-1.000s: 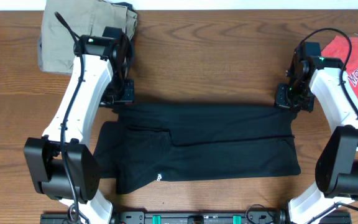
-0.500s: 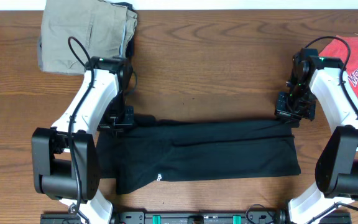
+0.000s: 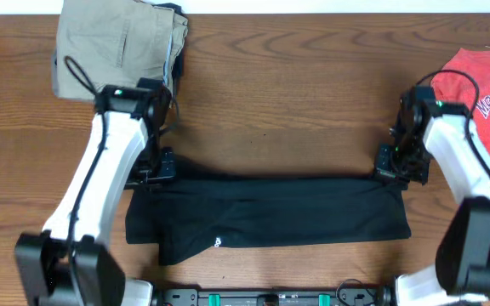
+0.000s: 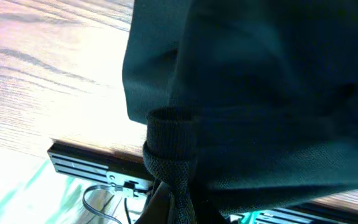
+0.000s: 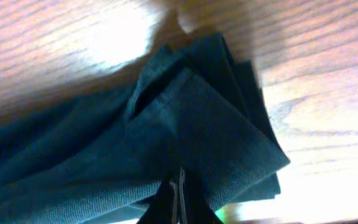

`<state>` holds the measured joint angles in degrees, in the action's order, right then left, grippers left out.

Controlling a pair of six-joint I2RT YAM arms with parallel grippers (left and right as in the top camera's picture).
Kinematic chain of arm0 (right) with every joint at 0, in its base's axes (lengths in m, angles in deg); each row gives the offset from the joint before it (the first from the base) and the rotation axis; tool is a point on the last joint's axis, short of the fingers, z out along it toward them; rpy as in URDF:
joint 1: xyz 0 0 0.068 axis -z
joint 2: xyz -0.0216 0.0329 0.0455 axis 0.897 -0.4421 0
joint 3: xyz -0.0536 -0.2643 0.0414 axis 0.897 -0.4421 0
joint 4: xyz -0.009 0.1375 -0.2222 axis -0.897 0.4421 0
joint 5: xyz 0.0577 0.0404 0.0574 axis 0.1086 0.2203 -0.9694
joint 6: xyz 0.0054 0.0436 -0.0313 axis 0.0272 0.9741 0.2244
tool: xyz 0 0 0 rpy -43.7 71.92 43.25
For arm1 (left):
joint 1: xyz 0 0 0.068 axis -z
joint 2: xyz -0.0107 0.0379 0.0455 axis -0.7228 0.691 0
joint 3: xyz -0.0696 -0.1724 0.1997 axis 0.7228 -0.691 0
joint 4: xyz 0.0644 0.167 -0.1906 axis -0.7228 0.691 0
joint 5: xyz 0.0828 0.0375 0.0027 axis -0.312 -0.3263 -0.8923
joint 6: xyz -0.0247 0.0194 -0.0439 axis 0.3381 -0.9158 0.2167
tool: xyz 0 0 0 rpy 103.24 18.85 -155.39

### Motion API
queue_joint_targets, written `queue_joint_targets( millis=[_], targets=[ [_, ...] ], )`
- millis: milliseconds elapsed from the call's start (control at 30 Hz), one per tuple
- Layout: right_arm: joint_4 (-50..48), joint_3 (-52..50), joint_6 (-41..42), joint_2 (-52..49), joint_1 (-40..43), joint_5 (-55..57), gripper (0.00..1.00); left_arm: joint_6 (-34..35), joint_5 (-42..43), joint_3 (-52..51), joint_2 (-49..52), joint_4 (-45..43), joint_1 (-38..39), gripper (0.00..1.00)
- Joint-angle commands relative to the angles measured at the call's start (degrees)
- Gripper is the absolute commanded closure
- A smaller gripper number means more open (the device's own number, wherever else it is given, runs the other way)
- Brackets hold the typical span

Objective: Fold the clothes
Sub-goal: 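Grasp the top edge of the black shirt with both grippers, then fold the top edge down toward the bottom edge with both grippers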

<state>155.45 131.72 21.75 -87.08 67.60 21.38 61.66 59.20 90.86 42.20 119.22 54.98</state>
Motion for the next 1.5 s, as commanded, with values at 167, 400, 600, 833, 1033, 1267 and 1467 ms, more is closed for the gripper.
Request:
queue_joint_targets(
  millis=[167,400,600,833,1033,1267,1467],
  targets=[
    [-1.01,-6.45,1.42,5.9,-0.26,-0.79,0.99,1.99,1.88,-6.01,-2.16,0.26,-0.24,0.94],
    [-1.16,-7.15,2.38,5.95,-0.28,-0.85,0.99,5.4,1.88,-13.57,-2.03,-4.35,-0.24,0.94],
    [0.37,-7.17,2.4,5.95,-0.35,-0.92,0.99,6.47,1.9,-13.57,-2.03,-5.2,-0.24,0.94],
    [0.66,-7.17,2.4,5.95,-0.92,-6.1,0.99,7.63,1.9,-13.57,-2.03,-4.59,-0.24,0.94],
    [1.6,-7.21,2.23,5.95,-0.92,-6.03,0.99,9.88,1.86,-13.57,-2.03,-0.76,-0.24,0.94],
    [1.4,-8.44,2.23,5.95,-0.92,-5.84,0.92,10.73,1.88,-13.6,-2.03,1.36,-0.24,0.71],
    [1.33,-9.73,2.21,5.95,-0.92,-5.81,0.31,10.71,1.88,-13.6,-1.99,1.36,-0.24,0.44]
  ],
)
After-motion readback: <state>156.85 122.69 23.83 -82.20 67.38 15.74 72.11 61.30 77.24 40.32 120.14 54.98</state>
